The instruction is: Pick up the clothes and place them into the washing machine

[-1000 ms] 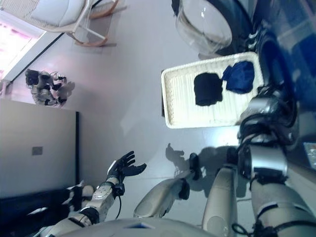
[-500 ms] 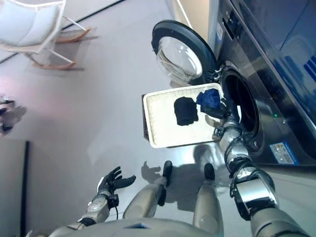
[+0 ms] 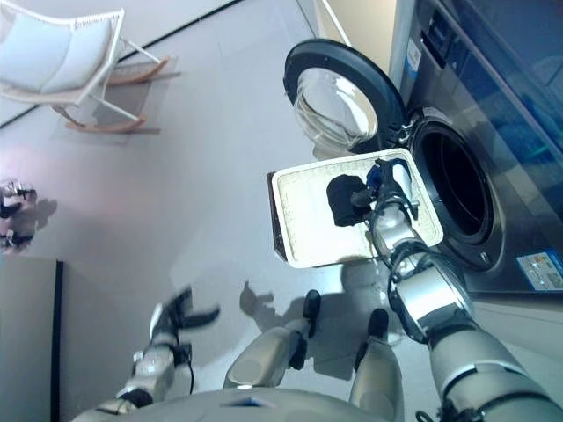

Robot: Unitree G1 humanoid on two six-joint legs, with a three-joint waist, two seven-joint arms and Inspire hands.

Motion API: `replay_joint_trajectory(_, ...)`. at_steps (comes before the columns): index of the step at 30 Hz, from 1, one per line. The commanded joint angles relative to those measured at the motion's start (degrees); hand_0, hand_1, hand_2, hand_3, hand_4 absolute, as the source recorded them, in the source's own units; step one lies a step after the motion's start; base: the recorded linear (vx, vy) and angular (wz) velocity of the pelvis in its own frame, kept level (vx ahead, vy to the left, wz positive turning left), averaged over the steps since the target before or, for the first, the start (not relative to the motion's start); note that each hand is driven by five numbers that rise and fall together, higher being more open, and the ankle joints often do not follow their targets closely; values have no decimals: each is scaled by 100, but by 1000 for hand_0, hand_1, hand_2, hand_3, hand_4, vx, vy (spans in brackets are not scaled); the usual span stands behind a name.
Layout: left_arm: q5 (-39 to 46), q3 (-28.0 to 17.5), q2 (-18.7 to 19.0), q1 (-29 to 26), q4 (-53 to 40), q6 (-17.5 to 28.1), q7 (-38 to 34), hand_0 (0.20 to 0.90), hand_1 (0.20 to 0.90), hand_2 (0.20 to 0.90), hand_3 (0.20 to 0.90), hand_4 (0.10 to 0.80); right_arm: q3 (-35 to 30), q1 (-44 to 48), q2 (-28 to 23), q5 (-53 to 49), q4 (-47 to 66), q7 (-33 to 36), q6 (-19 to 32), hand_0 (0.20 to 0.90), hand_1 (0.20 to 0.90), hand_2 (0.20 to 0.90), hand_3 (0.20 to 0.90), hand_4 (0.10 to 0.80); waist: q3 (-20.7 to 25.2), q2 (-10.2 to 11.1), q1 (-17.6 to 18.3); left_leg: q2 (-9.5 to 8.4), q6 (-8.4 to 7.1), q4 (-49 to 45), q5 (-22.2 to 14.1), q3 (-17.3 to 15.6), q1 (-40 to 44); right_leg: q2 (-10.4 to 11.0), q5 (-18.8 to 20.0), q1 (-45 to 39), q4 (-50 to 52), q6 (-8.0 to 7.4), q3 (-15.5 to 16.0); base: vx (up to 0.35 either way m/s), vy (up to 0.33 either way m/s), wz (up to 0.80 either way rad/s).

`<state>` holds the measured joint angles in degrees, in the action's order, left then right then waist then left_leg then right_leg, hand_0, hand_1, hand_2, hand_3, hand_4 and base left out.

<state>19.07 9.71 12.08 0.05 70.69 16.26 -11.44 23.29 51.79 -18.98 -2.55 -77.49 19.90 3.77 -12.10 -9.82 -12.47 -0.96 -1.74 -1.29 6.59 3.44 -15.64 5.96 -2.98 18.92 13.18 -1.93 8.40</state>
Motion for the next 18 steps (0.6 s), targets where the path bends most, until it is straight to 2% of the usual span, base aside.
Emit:
replay_joint_trajectory(1, -171, 196, 354, -26, -136, 353, -258, 900, 900, 900, 900, 800, 271, 882, 11, 482, -357, 405, 247, 900, 900, 900, 900, 800, 388, 70, -215, -353, 111, 231, -16, -259, -250, 83, 370, 101, -379, -236, -144, -18, 4, 13)
replay_joint_trajectory(5, -145, 371, 303, -80, -426, 403, -319, 900, 900, 900, 900, 800, 372, 1185, -240, 611, -474, 532, 132, 900, 900, 900, 900, 800, 259, -66, -273, -382, 87, 219, 57, -193, -406, 147, 373, 210, -333, -248, 19, -35, -25, 21)
replay_joint_trajectory(6, -97, 545, 273, 99, -1111, 481, -310, 900, 900, 900, 900, 800, 411, 1362, -482, 639, -567, 584, 60, 900, 900, 900, 900, 800, 132, -181, -327, -392, 60, 197, 101, -153, -502, 202, 339, 260, -274, -254, 125, -27, -32, 45)
replay_joint_trajectory(9, 168, 674, 309, 210, -1991, 587, -232, 900, 900, 900, 900, 800, 495, 1683, -886, 625, -668, 752, 6, 900, 900, 900, 900, 800, -71, -372, -433, -403, -31, 141, 227, -100, -741, 279, 268, 423, -70, -262, 314, -47, -13, 45)
replay_joint_trajectory(11, 494, 665, 309, 202, -2249, 642, -130, 900, 900, 900, 900, 800, 604, 1908, -1092, 644, -708, 791, -41, 900, 900, 900, 900, 800, -155, -476, -414, -469, 5, 75, 221, -43, -888, 313, 246, 673, 167, -250, 251, 8, 51, 35)
replay_joint_trajectory(15, 1307, 452, 153, 100, -2555, 686, 75, 900, 900, 900, 900, 800, 709, 2095, -1323, 725, -775, 765, -147, 900, 900, 900, 900, 800, -276, -536, -470, -510, 33, -32, 187, -50, -1062, 353, 79, 930, 497, -217, 213, 65, 28, 11)
replay_joint_trajectory(18, 1520, 420, 27, -5, -2695, 736, 128, 900, 900, 900, 900, 800, 689, 2104, -1484, 713, -760, 753, -164, 900, 900, 900, 900, 800, -337, -561, -484, -536, 50, -105, 140, -42, -1169, 381, 16, 1057, 611, -206, 204, 67, -4, 4)
